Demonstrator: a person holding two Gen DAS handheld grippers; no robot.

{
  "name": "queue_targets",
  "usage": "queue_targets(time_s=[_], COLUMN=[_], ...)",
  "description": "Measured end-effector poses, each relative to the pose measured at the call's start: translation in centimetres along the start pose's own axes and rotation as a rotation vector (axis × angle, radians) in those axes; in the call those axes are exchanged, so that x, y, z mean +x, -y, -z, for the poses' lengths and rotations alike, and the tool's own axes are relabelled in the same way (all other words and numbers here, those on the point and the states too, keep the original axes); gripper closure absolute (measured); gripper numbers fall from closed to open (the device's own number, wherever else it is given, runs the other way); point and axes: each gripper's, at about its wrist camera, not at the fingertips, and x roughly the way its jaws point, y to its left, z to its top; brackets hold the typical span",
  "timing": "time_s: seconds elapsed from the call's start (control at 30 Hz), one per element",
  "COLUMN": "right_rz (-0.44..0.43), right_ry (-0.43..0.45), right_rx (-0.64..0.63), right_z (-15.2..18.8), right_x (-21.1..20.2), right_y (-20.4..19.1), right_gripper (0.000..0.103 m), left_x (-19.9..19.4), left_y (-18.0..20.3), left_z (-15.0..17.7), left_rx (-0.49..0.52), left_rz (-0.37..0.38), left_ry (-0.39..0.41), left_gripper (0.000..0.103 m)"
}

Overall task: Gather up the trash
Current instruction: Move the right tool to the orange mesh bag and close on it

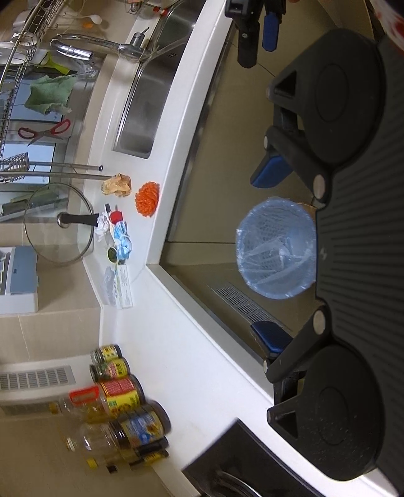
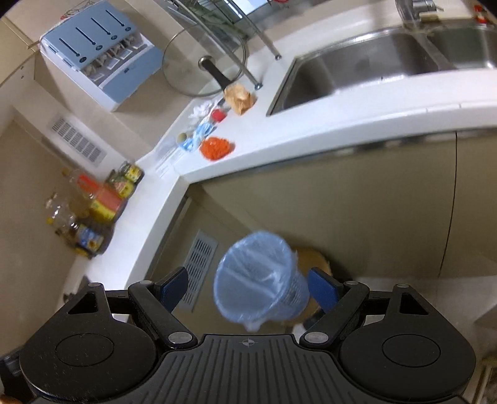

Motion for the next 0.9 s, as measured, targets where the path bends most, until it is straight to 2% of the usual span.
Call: queue_targets(time_s=[0.33,0.57,0.67,0.9], right_rz=[0.038,0.069,0.091,0.133], right_ry=[0.061,0.077,0.099,0.141], right_rx=[-0.097,-0.156,-0.231,-0.404], right_z=[-4.3,-7.2,-8.5,-11.2], right_x=[6.2,12.0,14.2,20.5], right_y=[-3.8,-6.4,-7.6,-10.1], right_gripper=[0.019,0.019,0.019,0.020], left_x=[8.2,13.2,15.2,19.9], left_y=[-2.2,-4.4,-5.1,-6.5], left_z=[-5.9,-9.8,-11.0,-13.6], left_rx=[0.037,0.082,0.119,0.115], left_rz=[0.078,0.081,0.072,0.096], left_ry=[-0.013,-0.013,-0.005,-0.011], left_gripper=[0.012,0.012,0.012,0.012])
